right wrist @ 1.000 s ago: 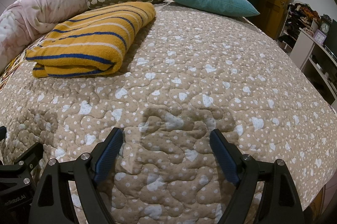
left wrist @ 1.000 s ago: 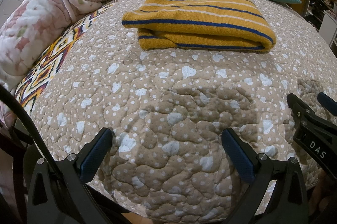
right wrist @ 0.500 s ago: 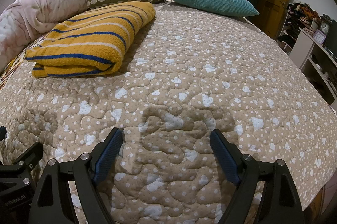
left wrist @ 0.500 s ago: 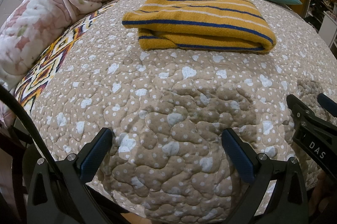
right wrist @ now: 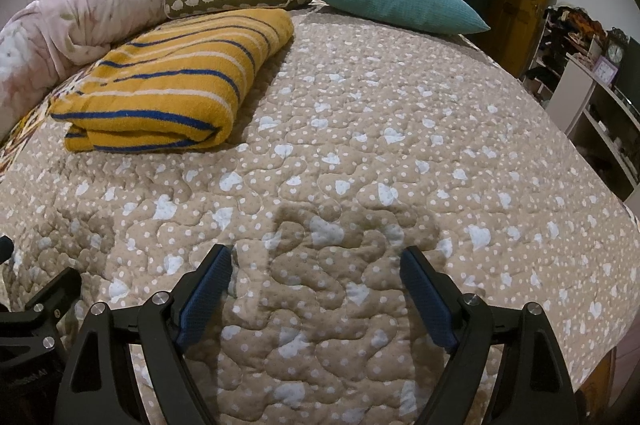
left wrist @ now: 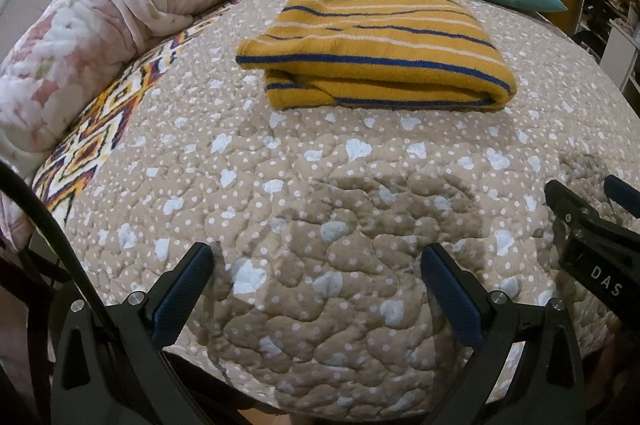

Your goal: Fold small clothes

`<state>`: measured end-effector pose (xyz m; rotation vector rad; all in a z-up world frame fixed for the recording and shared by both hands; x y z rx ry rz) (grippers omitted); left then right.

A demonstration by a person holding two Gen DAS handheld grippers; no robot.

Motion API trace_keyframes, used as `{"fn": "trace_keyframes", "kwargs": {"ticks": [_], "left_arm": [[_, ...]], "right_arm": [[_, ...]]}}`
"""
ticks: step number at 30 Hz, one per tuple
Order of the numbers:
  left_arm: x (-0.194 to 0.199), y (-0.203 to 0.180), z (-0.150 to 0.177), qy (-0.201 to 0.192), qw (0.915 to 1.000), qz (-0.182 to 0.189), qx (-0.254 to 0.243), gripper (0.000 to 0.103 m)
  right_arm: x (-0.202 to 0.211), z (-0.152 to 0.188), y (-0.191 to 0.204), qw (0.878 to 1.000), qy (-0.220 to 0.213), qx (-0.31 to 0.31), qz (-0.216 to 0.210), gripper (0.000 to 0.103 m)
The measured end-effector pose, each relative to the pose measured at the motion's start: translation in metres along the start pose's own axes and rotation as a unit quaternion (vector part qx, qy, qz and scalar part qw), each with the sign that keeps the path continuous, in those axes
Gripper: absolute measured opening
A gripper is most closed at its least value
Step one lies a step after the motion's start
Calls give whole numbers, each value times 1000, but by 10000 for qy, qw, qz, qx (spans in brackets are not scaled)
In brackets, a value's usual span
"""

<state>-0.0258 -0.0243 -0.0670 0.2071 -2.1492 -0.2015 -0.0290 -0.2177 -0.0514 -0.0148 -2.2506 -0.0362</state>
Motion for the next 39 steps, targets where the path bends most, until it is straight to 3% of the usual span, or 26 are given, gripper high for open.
{"fn": "trace_keyframes", "kwargs": {"ticks": [10, 27, 39], "left_arm": [[28, 14, -16, -522, 9979, -63, 386, 103], [33, 0, -12, -526, 9985, -45, 167, 103], [26, -12, -4, -343, 9993, 126, 10, 103]], "right_arm": [[8, 0, 1, 10000, -64, -14, 11, 89], [13, -1, 6, 9973, 94, 532, 502, 89], [18, -4, 2, 9981, 48, 413, 455, 89]]}}
Point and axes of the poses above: each gripper's, at about its wrist camera, not at the fingertips, and x roughly against the way its jaws point, y to its left, z to its underside, the point moved 10 cm from there along -x, roughly the way its jaws point, and after that the axes turned 8 degrees about -z, right-handed, at the moved point
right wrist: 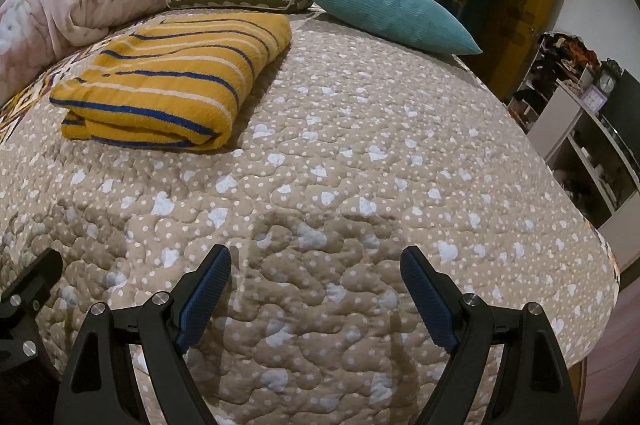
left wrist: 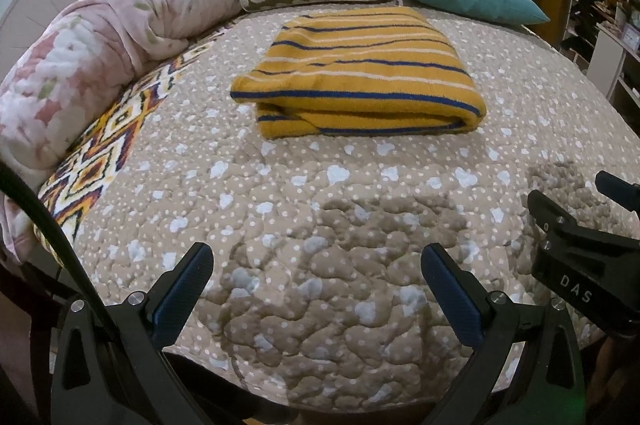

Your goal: Fold small clothes

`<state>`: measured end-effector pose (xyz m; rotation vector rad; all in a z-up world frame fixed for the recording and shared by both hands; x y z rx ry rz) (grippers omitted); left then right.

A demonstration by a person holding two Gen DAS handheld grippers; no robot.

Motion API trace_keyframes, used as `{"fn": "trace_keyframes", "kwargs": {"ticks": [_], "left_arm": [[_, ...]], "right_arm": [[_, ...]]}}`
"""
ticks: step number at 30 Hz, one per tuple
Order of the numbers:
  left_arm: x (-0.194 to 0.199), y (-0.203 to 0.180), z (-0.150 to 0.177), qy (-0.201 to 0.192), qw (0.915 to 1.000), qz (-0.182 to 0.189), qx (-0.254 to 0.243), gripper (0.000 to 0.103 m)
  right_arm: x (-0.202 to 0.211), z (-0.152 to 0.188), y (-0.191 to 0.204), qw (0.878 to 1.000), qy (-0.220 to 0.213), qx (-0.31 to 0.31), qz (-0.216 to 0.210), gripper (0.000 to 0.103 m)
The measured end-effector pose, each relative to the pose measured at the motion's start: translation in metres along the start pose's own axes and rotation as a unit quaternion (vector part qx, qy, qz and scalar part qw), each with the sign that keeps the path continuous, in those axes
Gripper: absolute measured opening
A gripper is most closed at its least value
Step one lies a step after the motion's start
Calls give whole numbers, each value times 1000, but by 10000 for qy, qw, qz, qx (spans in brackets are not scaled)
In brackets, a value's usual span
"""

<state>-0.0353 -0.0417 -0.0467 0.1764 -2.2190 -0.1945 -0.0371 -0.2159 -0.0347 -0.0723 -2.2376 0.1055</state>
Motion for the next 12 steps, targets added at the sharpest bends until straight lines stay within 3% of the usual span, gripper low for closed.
{"fn": "trace_keyframes", "kwargs": {"ticks": [12], "left_arm": [[-1, -7, 3, 59, 9998, 153, -140, 103]], "right_arm": [[-5, -1, -3, 9994, 128, -199, -244, 89]]}}
Point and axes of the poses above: each gripper's, at about its wrist camera, not at the fingertips, and x roughly against the way its jaws point, y to its left, z to its underside, the point moved 10 cm from there along -x, roughly the way its jaws point, and after that the axes turned 8 degrees about -z, right-handed, at the moved point
